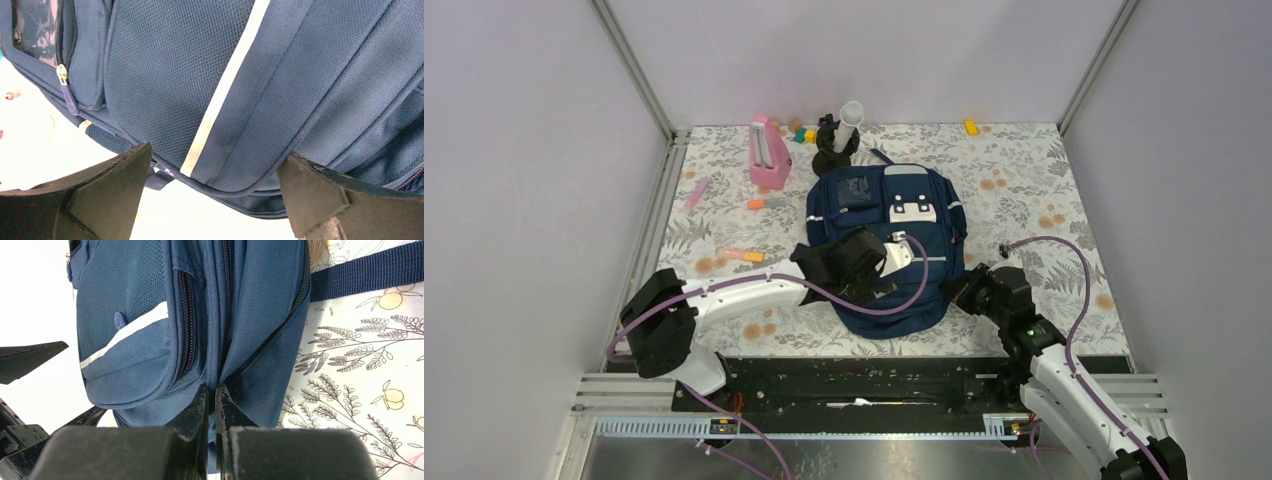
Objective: Pack the student bag
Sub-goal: Unzip the student bag at the center of the board, then pick up the stationery from the center of the board.
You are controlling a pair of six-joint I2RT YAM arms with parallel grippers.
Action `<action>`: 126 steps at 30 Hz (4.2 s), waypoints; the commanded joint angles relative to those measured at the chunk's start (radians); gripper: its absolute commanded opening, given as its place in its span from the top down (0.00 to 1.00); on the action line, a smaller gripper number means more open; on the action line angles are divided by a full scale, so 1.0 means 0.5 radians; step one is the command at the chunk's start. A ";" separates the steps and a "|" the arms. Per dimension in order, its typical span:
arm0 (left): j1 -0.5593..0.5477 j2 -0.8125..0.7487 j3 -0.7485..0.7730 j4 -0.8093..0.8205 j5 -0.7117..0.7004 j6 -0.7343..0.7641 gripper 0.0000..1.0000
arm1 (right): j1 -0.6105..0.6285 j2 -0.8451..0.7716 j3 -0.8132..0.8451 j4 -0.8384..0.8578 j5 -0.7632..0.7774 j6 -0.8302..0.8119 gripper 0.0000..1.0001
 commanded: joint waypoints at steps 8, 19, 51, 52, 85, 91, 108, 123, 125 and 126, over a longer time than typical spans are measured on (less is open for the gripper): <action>0.040 -0.246 0.122 0.182 -0.209 -0.007 0.01 | -0.017 -0.028 0.046 -0.013 0.026 -0.033 1.00; 0.084 -0.167 0.153 0.181 -0.159 0.005 0.34 | -0.017 -0.025 0.065 -0.012 0.004 -0.033 1.00; 0.307 -0.250 0.423 -0.236 0.590 -0.032 1.00 | 0.022 0.173 0.562 0.219 -0.580 -1.851 0.30; 0.313 -0.250 0.423 -0.240 0.594 -0.036 1.00 | 0.039 0.205 0.573 0.228 -0.574 -1.877 0.30; 0.348 -0.426 0.346 -0.188 0.548 -0.295 0.11 | 0.391 0.635 0.731 0.398 0.271 -2.181 1.00; 0.532 -0.833 0.032 -0.027 0.411 -0.921 0.01 | 0.389 0.592 0.746 0.330 0.294 -2.147 1.00; 1.549 -0.705 -0.576 0.012 0.025 -2.402 0.01 | 0.391 0.436 0.732 0.304 0.214 -2.039 1.00; 1.679 -0.150 -0.500 0.068 -0.236 -2.916 0.16 | 0.392 0.297 0.688 0.328 0.182 -2.003 1.00; 1.684 -0.102 -0.469 0.061 -0.251 -2.918 0.17 | 0.391 0.301 0.685 0.337 0.182 -1.997 1.00; 1.685 -0.073 -0.448 0.057 -0.253 -2.918 0.18 | 0.392 0.306 0.683 0.342 0.180 -1.994 1.00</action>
